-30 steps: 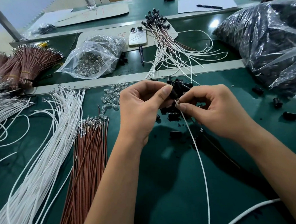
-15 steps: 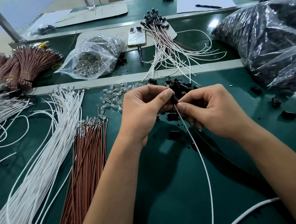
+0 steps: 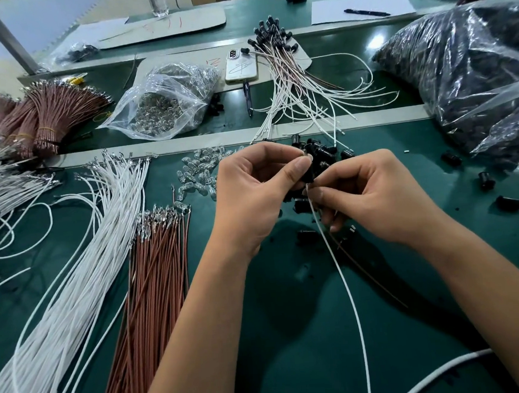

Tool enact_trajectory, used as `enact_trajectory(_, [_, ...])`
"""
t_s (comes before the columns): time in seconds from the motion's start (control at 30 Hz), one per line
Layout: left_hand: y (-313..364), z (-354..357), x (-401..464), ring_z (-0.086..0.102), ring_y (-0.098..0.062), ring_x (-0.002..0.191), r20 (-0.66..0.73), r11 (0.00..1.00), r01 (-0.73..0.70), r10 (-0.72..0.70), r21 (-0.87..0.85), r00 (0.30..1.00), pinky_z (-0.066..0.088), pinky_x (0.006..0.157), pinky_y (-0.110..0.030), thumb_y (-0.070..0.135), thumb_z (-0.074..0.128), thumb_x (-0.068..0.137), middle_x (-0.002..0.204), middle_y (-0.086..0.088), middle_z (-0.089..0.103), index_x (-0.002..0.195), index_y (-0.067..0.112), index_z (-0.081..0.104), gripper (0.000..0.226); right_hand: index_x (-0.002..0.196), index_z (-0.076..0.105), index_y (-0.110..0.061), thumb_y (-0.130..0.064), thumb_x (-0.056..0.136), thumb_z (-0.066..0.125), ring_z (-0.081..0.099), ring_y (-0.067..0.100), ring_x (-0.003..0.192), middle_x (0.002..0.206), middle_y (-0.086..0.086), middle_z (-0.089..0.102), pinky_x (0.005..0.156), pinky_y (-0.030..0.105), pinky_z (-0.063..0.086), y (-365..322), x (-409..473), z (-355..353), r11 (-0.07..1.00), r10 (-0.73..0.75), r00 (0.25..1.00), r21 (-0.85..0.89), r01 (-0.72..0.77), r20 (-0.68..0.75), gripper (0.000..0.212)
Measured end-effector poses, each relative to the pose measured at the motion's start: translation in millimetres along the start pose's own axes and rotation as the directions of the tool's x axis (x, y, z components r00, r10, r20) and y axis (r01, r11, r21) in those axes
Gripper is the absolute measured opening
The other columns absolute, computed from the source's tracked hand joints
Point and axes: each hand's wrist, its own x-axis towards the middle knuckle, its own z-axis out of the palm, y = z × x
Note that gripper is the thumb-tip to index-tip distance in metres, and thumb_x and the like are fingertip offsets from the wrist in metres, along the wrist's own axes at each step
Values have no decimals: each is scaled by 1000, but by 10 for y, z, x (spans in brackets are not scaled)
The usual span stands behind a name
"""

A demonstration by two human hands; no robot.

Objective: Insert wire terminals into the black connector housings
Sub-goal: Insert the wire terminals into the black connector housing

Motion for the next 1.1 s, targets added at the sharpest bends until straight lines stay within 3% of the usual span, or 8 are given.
enact_trajectory(0.2, [11,6,-3,71,-13,73,70,988,-136,131,70,989,55,69,-24,-3,77,84,86,-13,76,89,1,73,8,86,81,-13,0,91,76,72,20,56,65,11,73,54,25,57,-28,-3,0,999,-13,1000,41,14,-13,15])
enact_trajectory(0.4, [42,23,-21,71,-17,77,105,974,-196,185,110,977,59,73,-29,-5,76,84,86,-16,75,91,-5,72,8,86,79,-24,-7,91,77,69,10,59,71,-1,74,54,23,56,-67,-10,-8,996,-84,996,-24,84,28,17])
enact_trajectory(0.7, [78,36,-40,71,-16,77,113,979,-172,160,112,981,57,73,-26,-5,77,83,86,-17,75,91,-6,72,10,87,81,-15,-8,91,78,62,13,58,74,2,70,53,24,52,-59,3,-26,988,-145,989,-47,145,-2,8])
enact_trajectory(0.83, [95,39,-58,70,-22,77,124,986,-142,131,85,984,61,74,-34,-8,83,75,87,-22,73,92,-4,70,22,78,77,-22,-3,90,75,60,12,56,70,5,68,54,20,48,-65,4,-34,981,-178,984,-73,177,-9,22])
enact_trajectory(0.93, [92,49,-55,69,-22,78,113,985,-143,132,92,985,61,76,-35,-12,83,72,88,-25,72,91,-5,69,24,79,77,-17,3,90,75,58,13,56,70,7,67,54,23,46,-60,7,-32,984,-166,986,-68,165,-7,24])
enact_trajectory(1.1, [89,59,-53,70,-23,77,96,984,-146,137,101,986,61,74,-34,-12,84,71,88,-26,72,90,-5,69,25,80,78,-12,-6,92,77,58,12,58,70,9,69,56,20,45,-78,-2,-37,983,-166,986,-82,165,-6,14])
